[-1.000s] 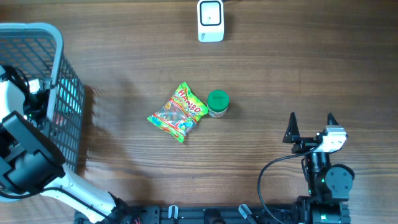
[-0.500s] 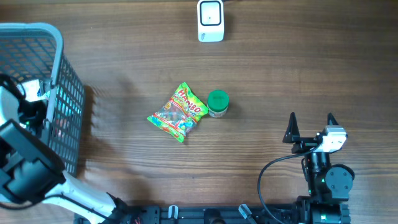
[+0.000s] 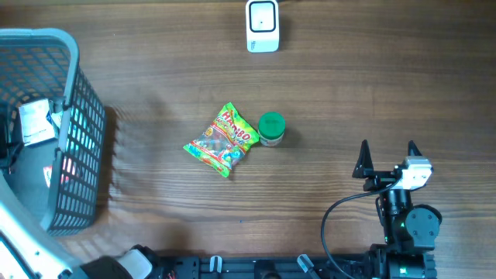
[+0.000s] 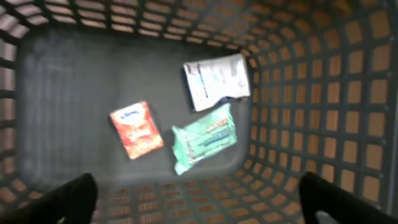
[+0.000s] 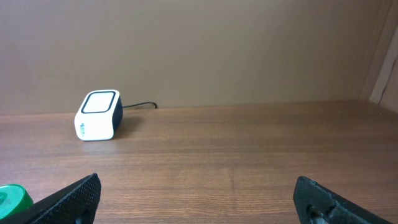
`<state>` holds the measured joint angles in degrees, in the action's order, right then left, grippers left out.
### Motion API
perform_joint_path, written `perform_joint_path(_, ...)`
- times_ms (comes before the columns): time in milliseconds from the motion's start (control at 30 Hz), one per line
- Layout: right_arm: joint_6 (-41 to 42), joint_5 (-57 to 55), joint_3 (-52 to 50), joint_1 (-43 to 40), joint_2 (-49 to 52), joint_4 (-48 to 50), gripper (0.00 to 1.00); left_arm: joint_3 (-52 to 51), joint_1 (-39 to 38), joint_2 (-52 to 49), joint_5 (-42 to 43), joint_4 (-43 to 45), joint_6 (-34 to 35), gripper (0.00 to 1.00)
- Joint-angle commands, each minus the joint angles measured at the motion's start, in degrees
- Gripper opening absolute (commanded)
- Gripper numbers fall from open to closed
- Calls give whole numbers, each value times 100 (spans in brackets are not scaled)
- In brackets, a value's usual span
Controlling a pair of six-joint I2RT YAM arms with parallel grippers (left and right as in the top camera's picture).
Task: Scan the item barcode
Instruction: 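Reach the left gripper into the basket and grasp the red Kleenex pack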
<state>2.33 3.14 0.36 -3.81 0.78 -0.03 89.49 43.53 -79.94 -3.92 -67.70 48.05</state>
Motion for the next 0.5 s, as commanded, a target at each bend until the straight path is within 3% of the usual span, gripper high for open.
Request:
perform_joint_path(0,70,-52,-7,22,-24,11,100,-168,11,-208,-422,-190,-79,100)
perform_joint_path(233,70,-52,-7,22,-24,11,100,-1117,11,-1191,-409,28,966,100)
perform_joint_path(467,70,-52,-7,22,-24,11,100,-1344,11,-1954,-409,671,1093,100)
